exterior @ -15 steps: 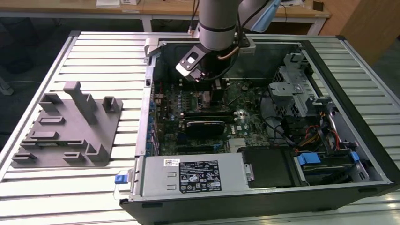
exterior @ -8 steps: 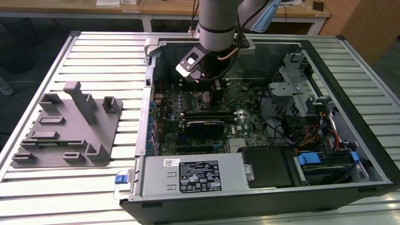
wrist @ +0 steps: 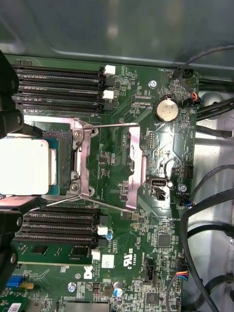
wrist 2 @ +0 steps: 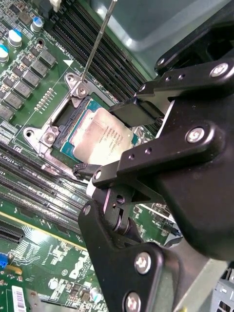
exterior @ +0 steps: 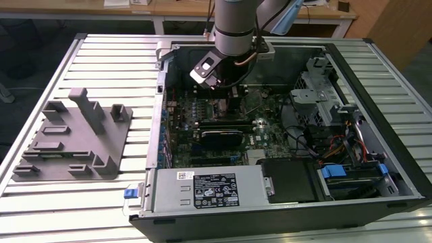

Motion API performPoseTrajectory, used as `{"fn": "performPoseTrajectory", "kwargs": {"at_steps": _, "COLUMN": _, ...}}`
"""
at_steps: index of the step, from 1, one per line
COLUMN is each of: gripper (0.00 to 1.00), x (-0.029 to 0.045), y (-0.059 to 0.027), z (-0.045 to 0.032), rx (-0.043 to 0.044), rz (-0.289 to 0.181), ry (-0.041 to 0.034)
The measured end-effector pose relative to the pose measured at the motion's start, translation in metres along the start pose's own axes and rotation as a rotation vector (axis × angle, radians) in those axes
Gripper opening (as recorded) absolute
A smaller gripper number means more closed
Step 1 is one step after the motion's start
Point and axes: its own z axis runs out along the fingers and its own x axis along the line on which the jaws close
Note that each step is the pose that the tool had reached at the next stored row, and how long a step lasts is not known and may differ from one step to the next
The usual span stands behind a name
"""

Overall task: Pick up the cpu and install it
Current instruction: 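Place the cpu into insertion slot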

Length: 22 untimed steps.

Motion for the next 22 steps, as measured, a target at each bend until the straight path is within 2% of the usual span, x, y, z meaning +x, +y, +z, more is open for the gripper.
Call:
{"fn": "performPoseTrajectory", "kwargs": {"at_steps": 10, "gripper": 0.55, "x": 0.0026, "y": -0.0001, "z": 0.0059, "rx": 0.0001, "rz": 0.0, "ry": 0.0}}
{"fn": "performPoseTrajectory", "kwargs": {"at_steps": 22, "gripper": 0.55, "x": 0.0028, "y": -0.0003, "z": 0.0107, "rx": 0.0008, "rz": 0.024, "ry": -0.0005}}
